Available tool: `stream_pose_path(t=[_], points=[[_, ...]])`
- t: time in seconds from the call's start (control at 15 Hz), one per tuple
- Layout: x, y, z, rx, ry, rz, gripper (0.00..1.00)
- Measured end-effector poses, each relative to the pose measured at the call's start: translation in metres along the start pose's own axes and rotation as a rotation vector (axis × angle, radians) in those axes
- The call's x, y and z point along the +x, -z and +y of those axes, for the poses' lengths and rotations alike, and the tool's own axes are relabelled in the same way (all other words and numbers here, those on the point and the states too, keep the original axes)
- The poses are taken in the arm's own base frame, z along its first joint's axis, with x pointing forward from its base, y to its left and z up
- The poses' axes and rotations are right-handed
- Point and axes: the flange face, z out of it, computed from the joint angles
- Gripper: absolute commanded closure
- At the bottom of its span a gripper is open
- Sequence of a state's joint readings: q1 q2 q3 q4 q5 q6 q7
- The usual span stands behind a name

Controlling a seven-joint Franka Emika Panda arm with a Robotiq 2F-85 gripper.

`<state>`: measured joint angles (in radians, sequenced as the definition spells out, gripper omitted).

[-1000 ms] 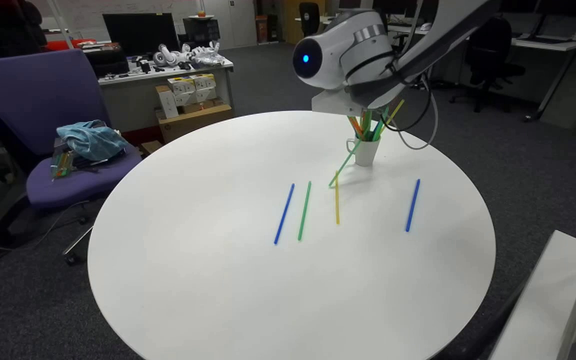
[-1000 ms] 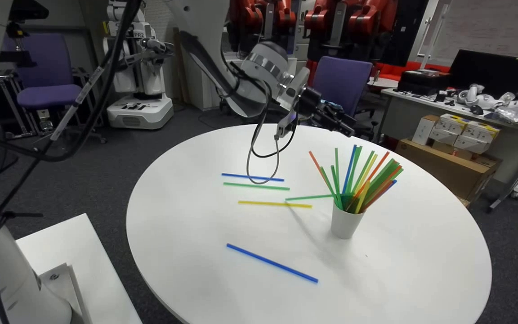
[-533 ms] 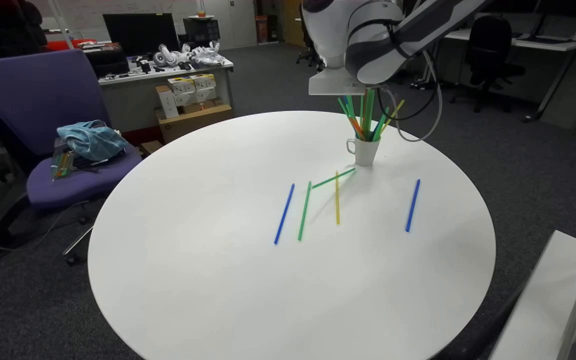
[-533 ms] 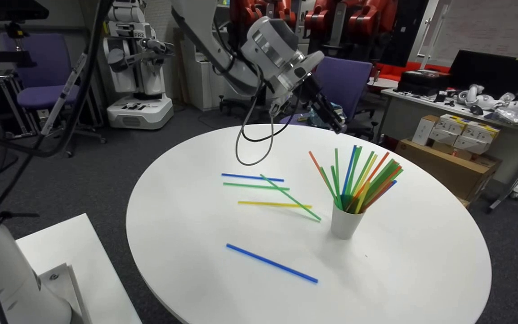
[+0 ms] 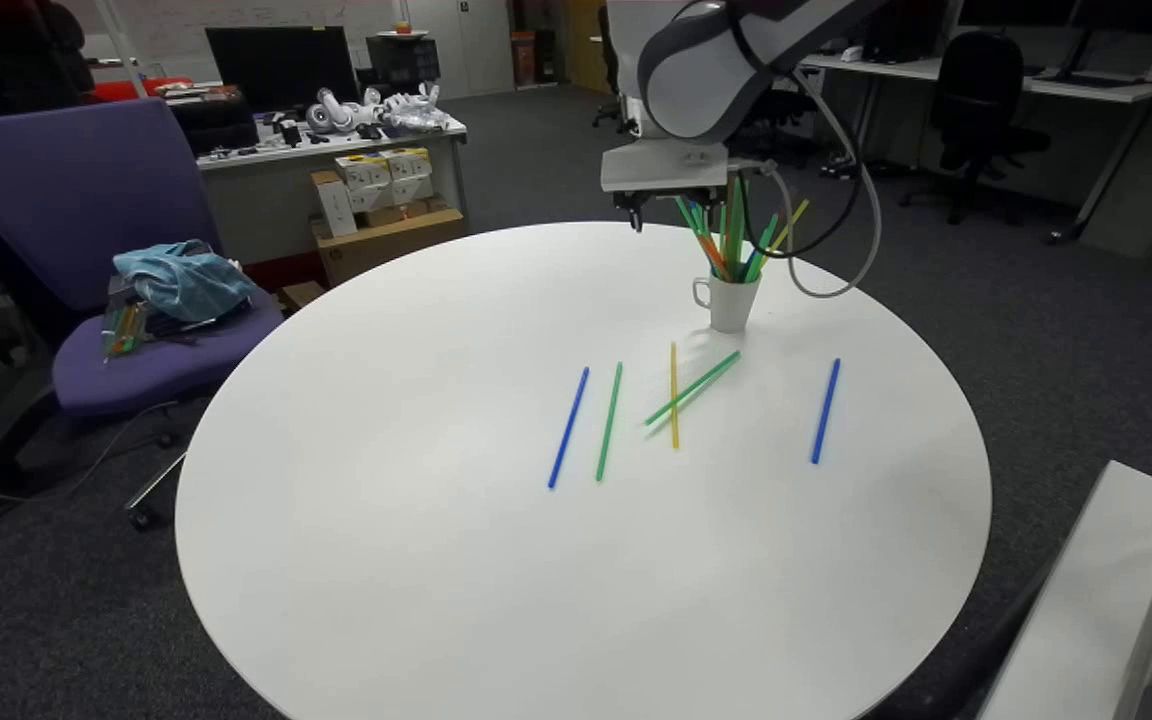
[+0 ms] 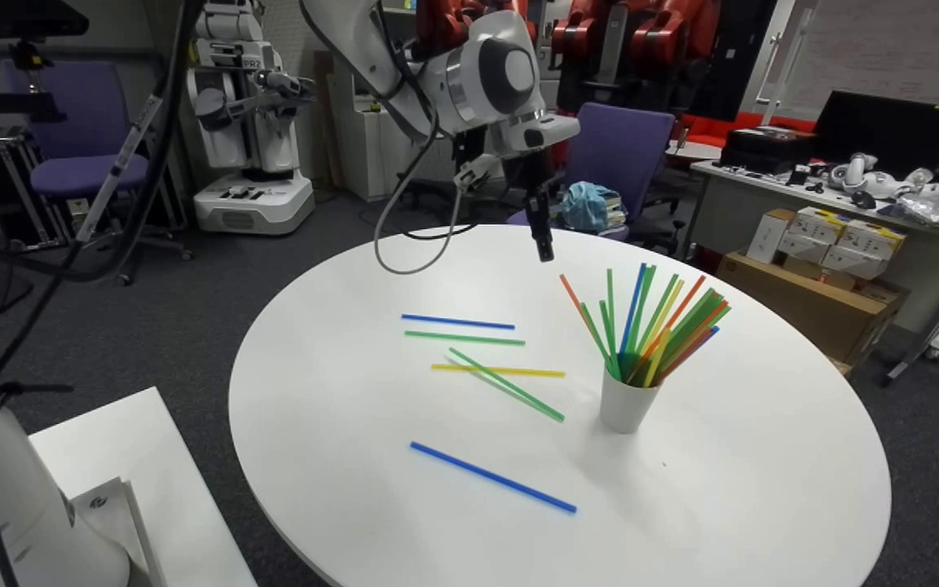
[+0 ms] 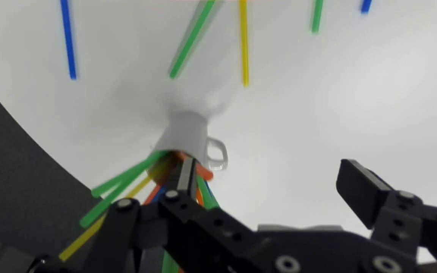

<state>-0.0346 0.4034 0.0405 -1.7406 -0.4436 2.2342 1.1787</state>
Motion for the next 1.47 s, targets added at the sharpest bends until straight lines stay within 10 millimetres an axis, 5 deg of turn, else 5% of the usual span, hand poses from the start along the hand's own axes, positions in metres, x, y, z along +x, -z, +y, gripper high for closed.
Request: stream_pose_path(t=[0.4, 0.8, 1.47], points=[[-0.057, -0.012, 0.003, -0.195, -0.054, -0.257, 0.0], [-0.083, -0.03, 0.017, -0.307, -0.099, -0.358, 0.0], [-0.109, -0.096, 0.106, -0.451, -0.199, -0.354, 0.0]])
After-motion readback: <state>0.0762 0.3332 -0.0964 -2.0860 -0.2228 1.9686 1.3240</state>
